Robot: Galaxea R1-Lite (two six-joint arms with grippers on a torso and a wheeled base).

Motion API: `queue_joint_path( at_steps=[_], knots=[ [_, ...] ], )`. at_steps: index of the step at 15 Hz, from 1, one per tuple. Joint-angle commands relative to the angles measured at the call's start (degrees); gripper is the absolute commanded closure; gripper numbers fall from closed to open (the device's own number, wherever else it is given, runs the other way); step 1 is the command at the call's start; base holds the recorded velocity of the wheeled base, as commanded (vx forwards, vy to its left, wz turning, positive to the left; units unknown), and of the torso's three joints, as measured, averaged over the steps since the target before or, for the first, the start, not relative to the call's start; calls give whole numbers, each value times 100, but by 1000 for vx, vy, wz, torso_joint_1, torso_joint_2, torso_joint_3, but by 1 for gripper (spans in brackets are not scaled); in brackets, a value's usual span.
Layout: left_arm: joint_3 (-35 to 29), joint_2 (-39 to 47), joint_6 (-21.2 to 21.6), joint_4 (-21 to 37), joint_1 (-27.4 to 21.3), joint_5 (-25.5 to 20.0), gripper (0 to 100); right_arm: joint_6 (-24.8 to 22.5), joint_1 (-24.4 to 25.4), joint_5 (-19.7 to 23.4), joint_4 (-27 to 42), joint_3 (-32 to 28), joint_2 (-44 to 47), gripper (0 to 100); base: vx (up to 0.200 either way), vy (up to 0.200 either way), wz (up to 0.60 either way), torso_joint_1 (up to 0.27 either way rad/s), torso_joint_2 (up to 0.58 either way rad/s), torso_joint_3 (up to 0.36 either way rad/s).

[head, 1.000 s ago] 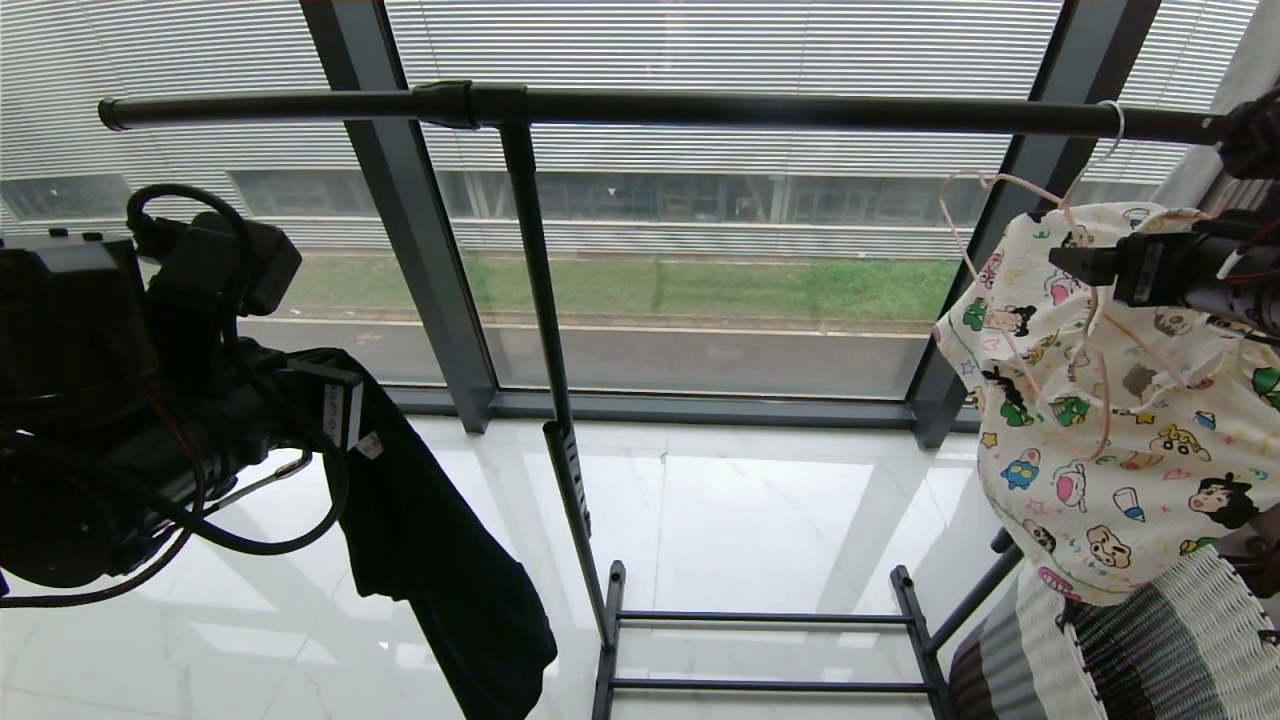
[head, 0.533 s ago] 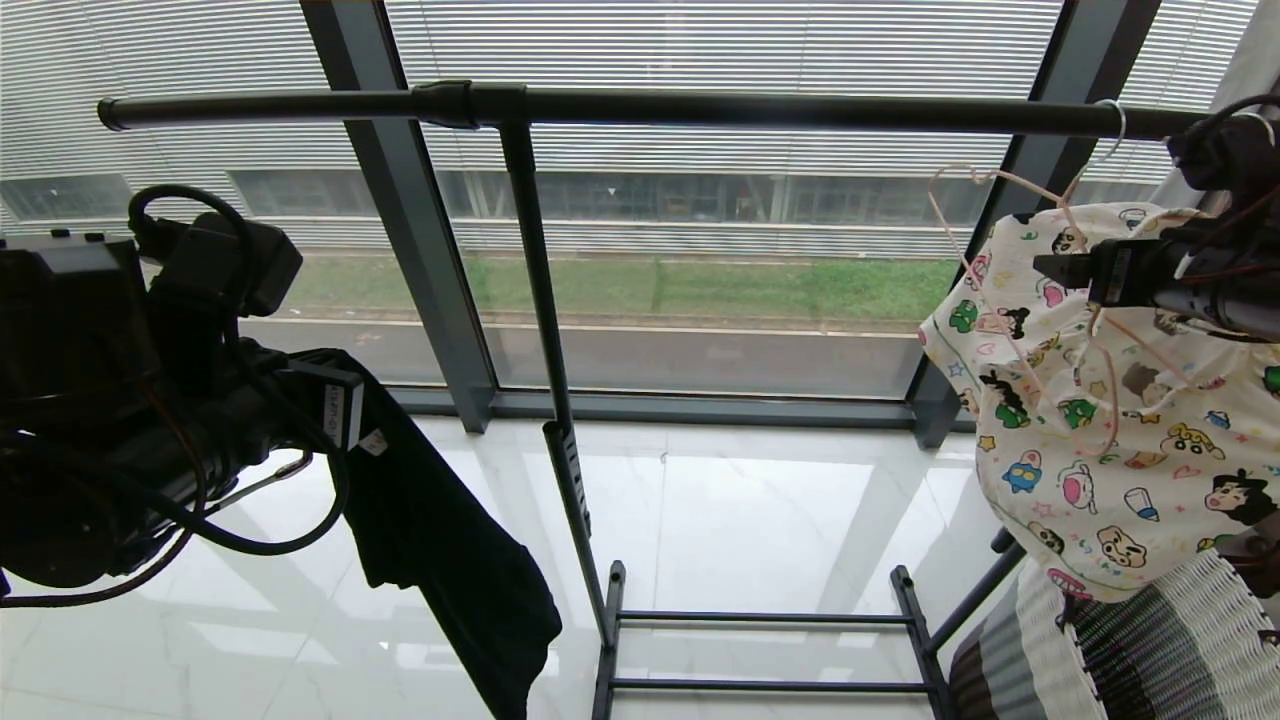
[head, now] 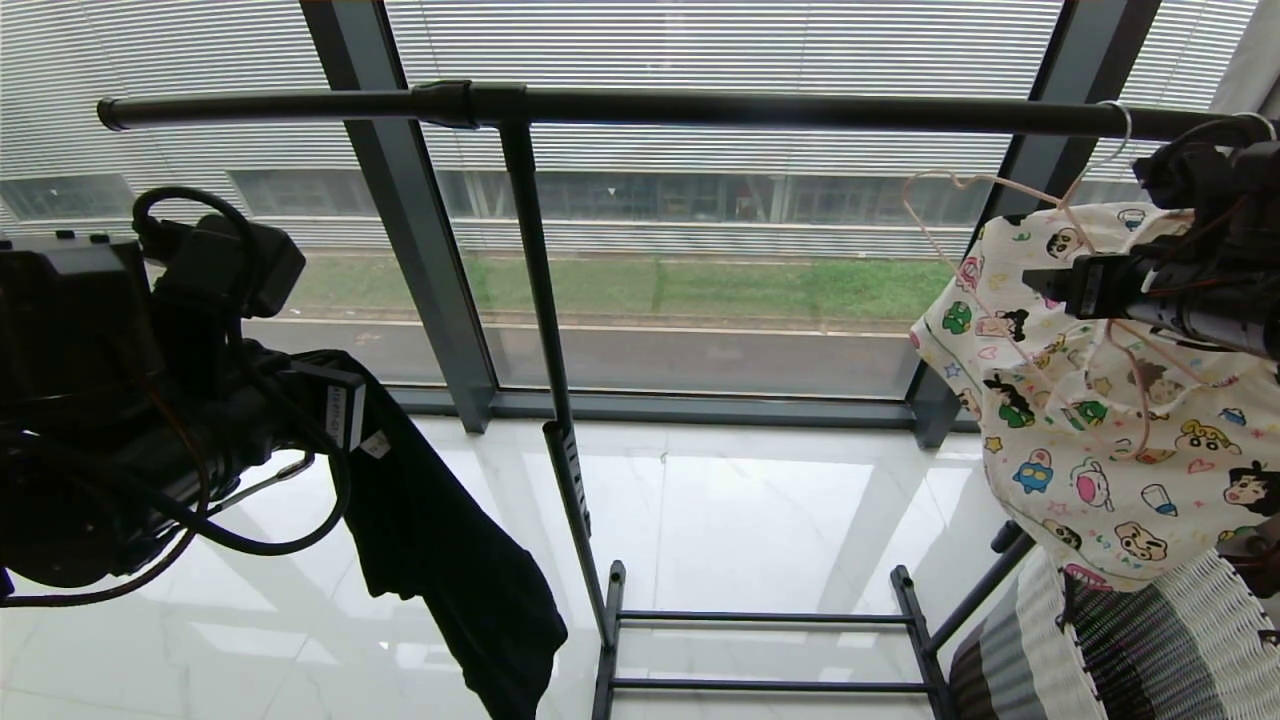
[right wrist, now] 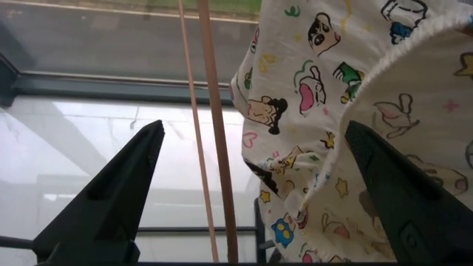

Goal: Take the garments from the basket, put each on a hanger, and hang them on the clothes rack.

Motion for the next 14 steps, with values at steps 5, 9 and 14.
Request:
queue_joint_path(
  at_steps=[5,9,14],
  knots=[
    [0,13,2,-1,-1,3,100,2,15,3,-2,-8,31,100,0,0,0,0,0,0],
    [0,13,2,-1,-1,3,100,2,6,-6,-28,-79,31,100,0,0,0,0,0,0],
    [-9,13,2,-1,-1,3,100,-622,15,56,-388,-149,-13,100,0,0,0,0,0,0]
  ],
)
